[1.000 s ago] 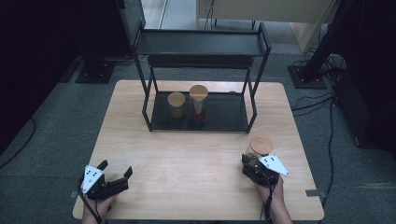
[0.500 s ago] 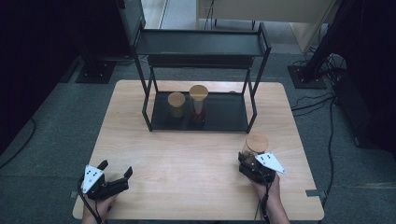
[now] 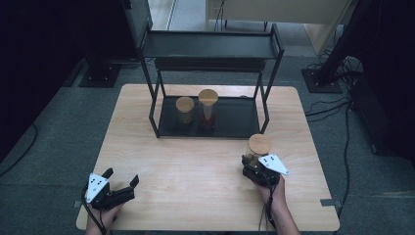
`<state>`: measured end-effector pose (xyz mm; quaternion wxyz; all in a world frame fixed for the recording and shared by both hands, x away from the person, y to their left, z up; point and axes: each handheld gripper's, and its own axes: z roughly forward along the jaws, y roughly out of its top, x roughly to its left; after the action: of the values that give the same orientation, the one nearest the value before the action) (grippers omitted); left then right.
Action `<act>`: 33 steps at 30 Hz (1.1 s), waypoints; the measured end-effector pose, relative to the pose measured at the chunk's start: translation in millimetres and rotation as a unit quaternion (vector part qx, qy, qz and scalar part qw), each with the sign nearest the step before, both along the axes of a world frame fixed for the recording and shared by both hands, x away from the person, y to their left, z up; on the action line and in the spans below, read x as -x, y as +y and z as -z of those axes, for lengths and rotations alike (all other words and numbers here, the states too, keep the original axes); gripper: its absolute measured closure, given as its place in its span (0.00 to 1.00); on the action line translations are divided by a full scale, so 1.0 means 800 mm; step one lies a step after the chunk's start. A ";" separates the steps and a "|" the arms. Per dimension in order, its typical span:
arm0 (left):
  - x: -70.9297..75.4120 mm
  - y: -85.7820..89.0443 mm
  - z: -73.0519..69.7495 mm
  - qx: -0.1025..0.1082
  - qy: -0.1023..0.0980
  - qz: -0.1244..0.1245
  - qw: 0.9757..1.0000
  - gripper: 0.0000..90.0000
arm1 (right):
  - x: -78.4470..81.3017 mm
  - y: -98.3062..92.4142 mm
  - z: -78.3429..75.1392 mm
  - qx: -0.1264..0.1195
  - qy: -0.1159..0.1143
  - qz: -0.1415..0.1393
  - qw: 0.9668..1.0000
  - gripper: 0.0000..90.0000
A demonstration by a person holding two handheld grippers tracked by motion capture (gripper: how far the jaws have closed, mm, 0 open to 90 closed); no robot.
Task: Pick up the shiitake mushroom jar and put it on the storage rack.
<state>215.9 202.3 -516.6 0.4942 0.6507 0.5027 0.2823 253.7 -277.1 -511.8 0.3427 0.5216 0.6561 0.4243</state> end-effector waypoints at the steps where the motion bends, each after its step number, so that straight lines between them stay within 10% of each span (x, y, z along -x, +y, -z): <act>1: 0.000 0.000 0.000 0.000 0.000 0.000 1.000 0.00 | 0.000 0.000 0.000 0.000 0.000 0.000 1.000 0.27; 33: 0.000 0.000 0.000 0.003 -0.001 0.002 1.000 0.00 | -0.048 0.037 -0.027 -0.005 -0.018 -0.013 1.000 0.27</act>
<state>215.8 202.6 -516.7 0.4967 0.6499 0.5022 0.2805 292.3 -247.4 -489.8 0.3462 0.5070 0.6548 0.4408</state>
